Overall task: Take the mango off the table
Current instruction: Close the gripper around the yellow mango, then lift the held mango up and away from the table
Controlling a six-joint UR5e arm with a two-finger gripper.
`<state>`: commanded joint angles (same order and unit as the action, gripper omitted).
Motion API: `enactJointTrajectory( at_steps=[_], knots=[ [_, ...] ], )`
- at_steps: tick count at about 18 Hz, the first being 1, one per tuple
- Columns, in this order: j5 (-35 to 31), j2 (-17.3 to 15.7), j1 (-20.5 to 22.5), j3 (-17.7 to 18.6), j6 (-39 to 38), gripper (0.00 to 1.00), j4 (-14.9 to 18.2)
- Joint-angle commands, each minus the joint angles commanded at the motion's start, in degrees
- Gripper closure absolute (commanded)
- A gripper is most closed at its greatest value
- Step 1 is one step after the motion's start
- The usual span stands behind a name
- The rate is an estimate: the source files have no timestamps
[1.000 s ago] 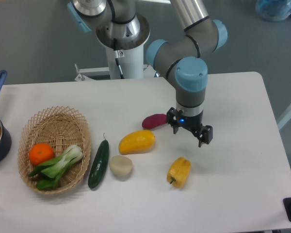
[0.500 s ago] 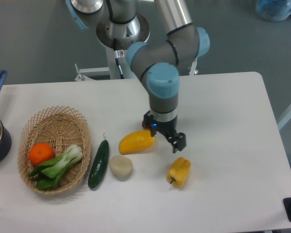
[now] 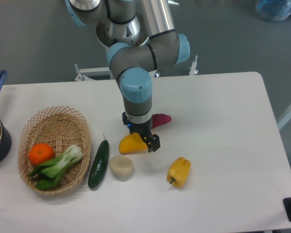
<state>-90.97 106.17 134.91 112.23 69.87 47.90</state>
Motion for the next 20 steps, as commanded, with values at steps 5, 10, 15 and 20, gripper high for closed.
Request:
enactJointTrajectory(
  at_steps=[5, 10, 15, 20],
  knots=[
    [-0.1, 1.7, -0.4, -0.3, -0.2, 0.00, -0.6],
    [-0.2, 3.2, -0.4, -0.6, -0.2, 0.00, -0.9],
    [-5.6, 5.0, -0.5, -0.5, -0.5, 0.00, -1.1],
    [-6.6, 6.3, -1.3, -1.3, -2.0, 0.14, -1.0]
  ],
)
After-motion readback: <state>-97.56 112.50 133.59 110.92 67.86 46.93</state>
